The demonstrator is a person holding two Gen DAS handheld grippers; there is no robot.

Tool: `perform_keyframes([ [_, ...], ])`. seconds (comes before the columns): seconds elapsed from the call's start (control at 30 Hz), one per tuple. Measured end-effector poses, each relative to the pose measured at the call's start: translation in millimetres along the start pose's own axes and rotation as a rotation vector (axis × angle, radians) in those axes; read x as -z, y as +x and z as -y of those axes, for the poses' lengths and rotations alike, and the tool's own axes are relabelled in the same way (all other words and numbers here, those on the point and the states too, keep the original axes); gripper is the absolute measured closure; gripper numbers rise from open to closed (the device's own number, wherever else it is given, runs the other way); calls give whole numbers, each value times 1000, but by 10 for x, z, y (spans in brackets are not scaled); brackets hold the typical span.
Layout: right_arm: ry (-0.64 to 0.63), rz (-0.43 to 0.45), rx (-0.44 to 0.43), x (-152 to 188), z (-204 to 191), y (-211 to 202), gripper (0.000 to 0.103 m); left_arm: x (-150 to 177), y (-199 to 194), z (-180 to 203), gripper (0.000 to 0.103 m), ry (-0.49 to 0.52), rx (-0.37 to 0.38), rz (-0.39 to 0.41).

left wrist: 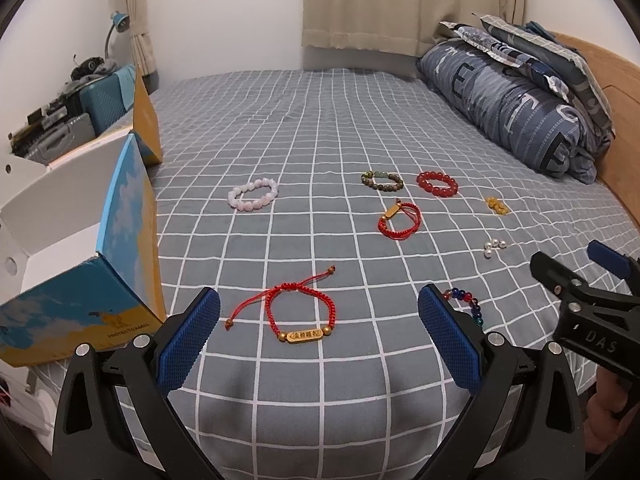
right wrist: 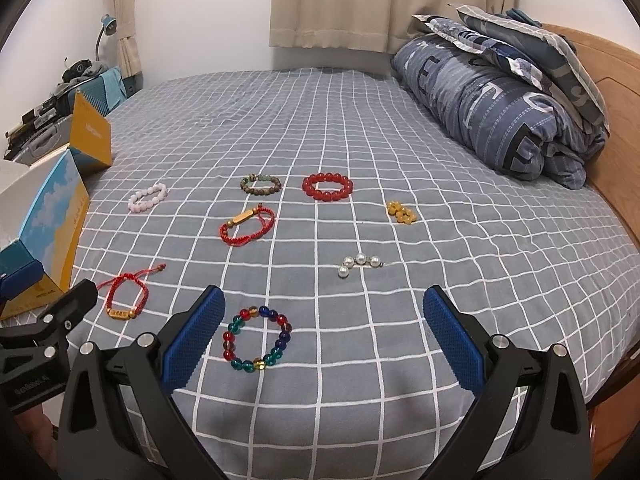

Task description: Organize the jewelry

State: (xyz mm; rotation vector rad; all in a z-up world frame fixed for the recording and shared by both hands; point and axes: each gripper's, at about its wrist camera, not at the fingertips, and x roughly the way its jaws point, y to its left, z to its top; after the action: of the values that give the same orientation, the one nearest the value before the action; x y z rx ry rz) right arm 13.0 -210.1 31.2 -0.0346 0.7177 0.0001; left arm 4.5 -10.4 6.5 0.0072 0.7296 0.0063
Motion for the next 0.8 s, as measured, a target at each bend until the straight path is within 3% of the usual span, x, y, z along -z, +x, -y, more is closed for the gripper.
perform_keyframes([
  [0.2, 4, -8, 11, -151, 68, 93, 8, -135, 82, 4, 6, 1, -6, -17],
  [0.4, 17, -24, 17, -435, 132, 240, 8, -512, 252, -84, 6, -22, -7, -19],
  [0.6, -12, -61, -7, -887, -71, 697, 8, -1003, 720, -317, 6, -52, -43, -40],
  [0.8, -48, -79, 5, -1296, -321, 1174, 8, -1330, 1256, -511, 6, -108, -4, -101],
])
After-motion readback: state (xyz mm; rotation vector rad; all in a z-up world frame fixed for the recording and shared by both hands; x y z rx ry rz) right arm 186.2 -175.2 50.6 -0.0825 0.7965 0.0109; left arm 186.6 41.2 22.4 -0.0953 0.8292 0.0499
